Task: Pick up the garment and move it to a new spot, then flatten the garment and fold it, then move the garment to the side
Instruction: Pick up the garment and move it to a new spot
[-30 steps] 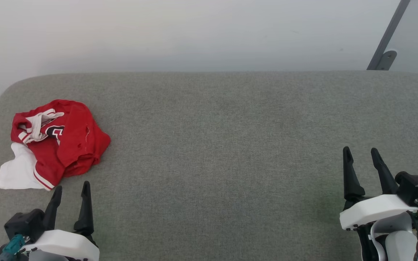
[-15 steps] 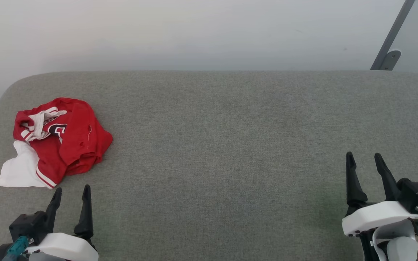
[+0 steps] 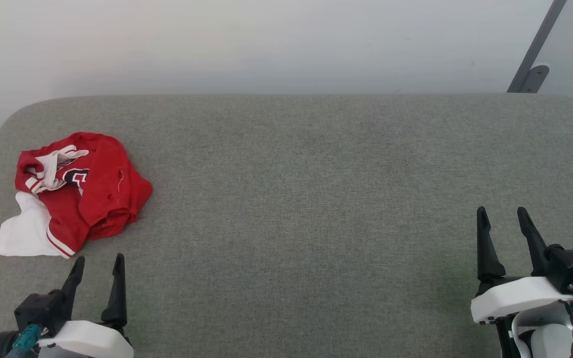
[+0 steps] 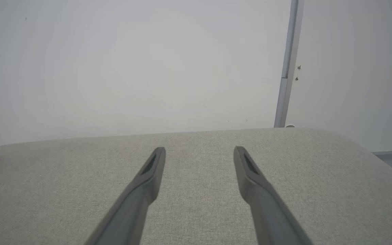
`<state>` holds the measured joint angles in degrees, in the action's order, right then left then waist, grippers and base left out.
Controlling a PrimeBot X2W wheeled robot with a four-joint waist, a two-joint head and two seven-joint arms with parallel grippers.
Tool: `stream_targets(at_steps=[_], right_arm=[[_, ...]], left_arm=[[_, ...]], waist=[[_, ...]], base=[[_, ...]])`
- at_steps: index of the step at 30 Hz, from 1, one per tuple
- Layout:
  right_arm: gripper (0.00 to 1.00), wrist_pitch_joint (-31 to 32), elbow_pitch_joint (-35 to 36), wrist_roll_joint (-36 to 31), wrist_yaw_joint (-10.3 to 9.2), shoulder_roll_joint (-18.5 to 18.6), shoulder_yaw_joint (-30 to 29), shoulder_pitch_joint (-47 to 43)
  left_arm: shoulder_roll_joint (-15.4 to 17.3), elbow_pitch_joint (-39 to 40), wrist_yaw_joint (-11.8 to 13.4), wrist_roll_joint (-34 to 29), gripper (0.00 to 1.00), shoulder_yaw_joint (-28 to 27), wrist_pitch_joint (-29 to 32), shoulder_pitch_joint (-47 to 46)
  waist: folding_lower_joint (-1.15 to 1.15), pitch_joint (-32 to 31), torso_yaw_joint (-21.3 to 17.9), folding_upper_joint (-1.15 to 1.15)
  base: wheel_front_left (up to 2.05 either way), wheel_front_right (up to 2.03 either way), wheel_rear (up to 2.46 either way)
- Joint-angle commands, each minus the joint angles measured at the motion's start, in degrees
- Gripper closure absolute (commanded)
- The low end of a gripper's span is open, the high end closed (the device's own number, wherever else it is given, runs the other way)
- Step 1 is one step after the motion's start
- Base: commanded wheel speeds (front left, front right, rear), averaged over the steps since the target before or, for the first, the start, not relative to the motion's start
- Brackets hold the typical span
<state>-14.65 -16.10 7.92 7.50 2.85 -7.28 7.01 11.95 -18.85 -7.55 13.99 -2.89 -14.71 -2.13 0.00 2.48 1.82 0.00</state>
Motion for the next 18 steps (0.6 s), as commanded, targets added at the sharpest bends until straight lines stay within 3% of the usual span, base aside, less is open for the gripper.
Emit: stream_targets(at_steps=[1, 9, 18], right_arm=[[0.0, -0.6, 0.3, -0.8, -0.02, 0.1, 0.0, 0.0], [0.0, -0.6, 0.4, 0.3, -0.02, 0.1, -0.3, -0.3], [0.0, -0.6, -1.8, 1.3, -0.02, 0.1, 4.2, 0.9]], left_arm=[[0.4, -0.1, 0.1, -0.4, 0.0, 0.0, -0.4, -0.5], [0.6, -0.5, 0.1, 0.8, 0.0, 0.0, -0.6, -1.4], [-0.7, -2.1, 0.1, -0.4, 0.0, -3.4, -0.6, -0.8]], waist=[[0.0, 0.1, 0.0, 0.0], [0.0, 0.6, 2.6, 0.0], [0.0, 0.2, 12.2, 0.0]], base=[[0.0, 0.0, 0.0], [0.0, 0.0, 0.0], [0.0, 0.0, 0.0]])
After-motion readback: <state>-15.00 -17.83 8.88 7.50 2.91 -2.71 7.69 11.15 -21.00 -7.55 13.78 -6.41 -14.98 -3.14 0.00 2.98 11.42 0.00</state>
